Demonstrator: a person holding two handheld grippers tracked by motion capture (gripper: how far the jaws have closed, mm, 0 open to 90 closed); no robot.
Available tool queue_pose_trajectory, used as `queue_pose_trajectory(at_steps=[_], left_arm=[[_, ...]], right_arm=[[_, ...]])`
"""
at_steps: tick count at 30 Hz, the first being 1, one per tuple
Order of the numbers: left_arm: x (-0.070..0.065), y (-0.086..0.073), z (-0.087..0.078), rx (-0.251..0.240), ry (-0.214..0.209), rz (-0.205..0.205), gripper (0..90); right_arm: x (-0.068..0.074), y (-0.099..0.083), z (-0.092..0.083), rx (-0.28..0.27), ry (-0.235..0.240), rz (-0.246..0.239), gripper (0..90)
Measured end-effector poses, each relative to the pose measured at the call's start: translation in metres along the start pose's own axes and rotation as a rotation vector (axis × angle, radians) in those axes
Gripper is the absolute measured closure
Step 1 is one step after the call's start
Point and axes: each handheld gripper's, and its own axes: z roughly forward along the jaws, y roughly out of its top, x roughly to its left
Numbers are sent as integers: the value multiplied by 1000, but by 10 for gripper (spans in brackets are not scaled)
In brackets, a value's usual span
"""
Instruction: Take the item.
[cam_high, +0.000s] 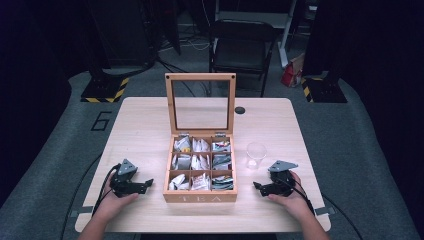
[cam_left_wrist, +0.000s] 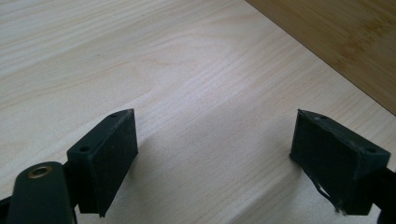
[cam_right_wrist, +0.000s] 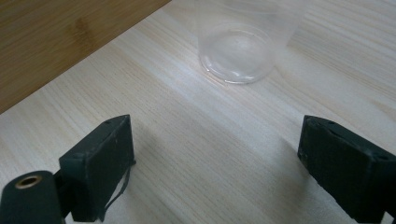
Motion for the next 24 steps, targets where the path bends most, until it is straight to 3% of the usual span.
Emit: queue_pose_trajectory(at_steps=[24], left_arm=[[0, 0, 0, -1, 0, -1, 141]], right_arm=[[0, 0, -1, -10, 1, 2, 164]])
